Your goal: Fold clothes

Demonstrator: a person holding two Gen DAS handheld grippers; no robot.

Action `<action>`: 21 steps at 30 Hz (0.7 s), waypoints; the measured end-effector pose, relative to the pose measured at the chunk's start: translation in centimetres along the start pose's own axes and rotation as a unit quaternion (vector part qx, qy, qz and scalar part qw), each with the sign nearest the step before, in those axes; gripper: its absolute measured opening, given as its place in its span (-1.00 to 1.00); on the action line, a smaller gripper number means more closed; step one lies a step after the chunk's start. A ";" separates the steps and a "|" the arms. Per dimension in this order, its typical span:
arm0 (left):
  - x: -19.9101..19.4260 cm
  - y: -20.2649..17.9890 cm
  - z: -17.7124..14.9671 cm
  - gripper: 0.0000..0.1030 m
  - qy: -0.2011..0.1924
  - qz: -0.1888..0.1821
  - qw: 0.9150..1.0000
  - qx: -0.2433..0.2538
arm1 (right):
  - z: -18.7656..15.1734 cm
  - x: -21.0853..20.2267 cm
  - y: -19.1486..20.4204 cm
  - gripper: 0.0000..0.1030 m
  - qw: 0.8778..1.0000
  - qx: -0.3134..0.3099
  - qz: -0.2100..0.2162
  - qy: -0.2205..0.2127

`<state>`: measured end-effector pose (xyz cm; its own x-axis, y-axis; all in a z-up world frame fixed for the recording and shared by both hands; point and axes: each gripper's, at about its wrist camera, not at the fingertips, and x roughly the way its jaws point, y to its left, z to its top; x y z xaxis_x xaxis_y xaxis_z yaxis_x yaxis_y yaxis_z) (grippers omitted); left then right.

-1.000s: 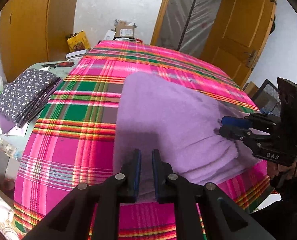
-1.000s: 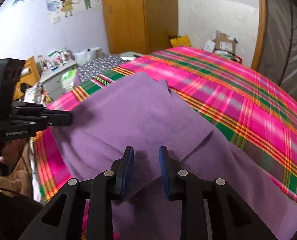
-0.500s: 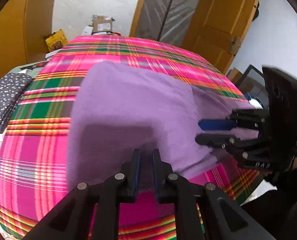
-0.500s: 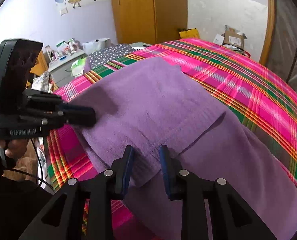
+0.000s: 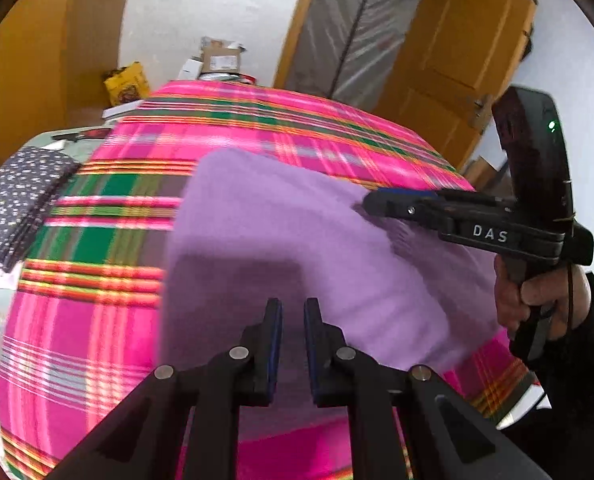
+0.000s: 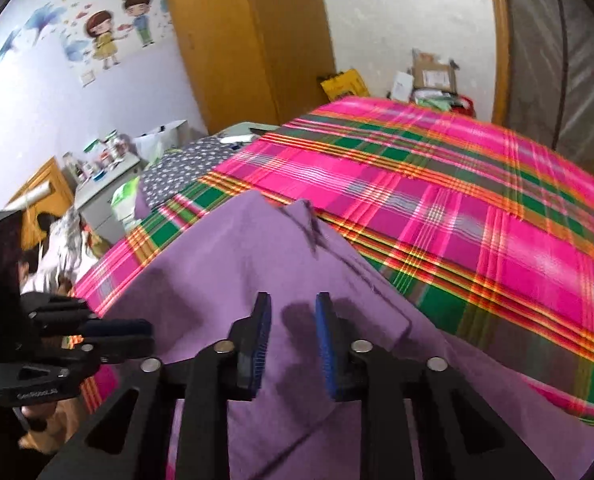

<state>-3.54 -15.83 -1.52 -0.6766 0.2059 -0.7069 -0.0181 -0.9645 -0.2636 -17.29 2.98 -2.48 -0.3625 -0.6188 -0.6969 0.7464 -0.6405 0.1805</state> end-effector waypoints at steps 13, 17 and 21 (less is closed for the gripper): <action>-0.1 2.9 -0.4 -0.79 0.006 0.011 0.999 -0.035 | 0.9 1.0 -2.6 -0.84 0.998 0.064 0.012 -0.004; -0.2 2.7 -0.1 -0.79 0.001 0.013 0.999 -0.035 | 0.0 0.9 0.2 -0.84 0.999 0.018 0.050 0.001; 0.0 2.8 0.4 -0.79 0.001 0.015 0.999 -0.035 | -1.5 3.0 1.6 -0.87 0.998 -0.021 0.038 0.049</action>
<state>-3.92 -18.55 -1.99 -0.6741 0.1781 -0.7169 0.0535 -0.9562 -0.2879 -16.32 0.81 -5.34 -0.2495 -0.6167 -0.7466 0.7935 -0.5721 0.2075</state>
